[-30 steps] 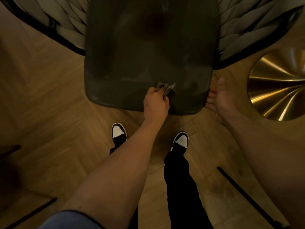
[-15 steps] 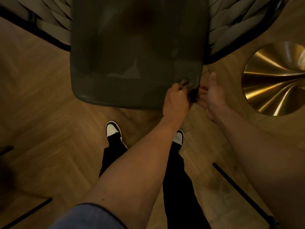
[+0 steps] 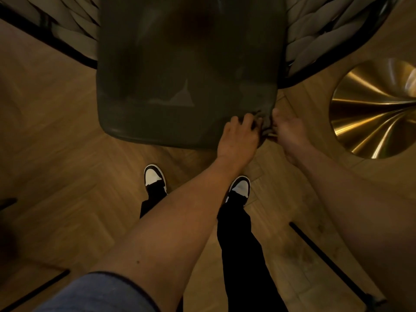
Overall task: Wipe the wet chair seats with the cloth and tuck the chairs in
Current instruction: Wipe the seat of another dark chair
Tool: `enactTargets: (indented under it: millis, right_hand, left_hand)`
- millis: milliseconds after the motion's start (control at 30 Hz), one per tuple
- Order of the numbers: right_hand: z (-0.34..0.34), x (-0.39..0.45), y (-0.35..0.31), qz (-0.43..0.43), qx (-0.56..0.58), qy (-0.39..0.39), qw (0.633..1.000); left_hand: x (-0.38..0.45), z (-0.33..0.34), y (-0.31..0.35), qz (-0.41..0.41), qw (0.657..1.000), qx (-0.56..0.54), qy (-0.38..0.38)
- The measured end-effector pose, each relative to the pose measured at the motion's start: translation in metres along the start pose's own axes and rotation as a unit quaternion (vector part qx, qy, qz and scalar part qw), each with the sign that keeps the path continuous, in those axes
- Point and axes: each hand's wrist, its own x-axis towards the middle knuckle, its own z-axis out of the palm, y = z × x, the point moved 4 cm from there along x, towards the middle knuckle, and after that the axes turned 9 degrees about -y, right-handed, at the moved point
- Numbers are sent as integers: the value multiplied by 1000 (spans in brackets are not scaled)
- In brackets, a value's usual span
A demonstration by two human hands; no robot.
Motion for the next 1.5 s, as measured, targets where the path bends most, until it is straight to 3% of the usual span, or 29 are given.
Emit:
enactTargets:
  millis: [267,567,933,1167,1500]
  right_hand:
    - [8,5,-16,-10,-135,8,991]
    - [11,24,-16,-18,-155,27,987]
    - [12,28,-11,-31,-167,36,985]
    - [10,28,-9,-15,-143,30,989]
    - [8,18,-15,-14,10,-4,1000]
  left_hand:
    - [-31,-13,-122,-177,980,-79,43]
    - [-72,-23,-223,-276,947,-115,116]
    - [-112,-43,-320,-417,882,-164,144]
    - [-93,-49,-329,-374,891,-230,114]
    - [-70,-44,-272,-316,921,-200,107]
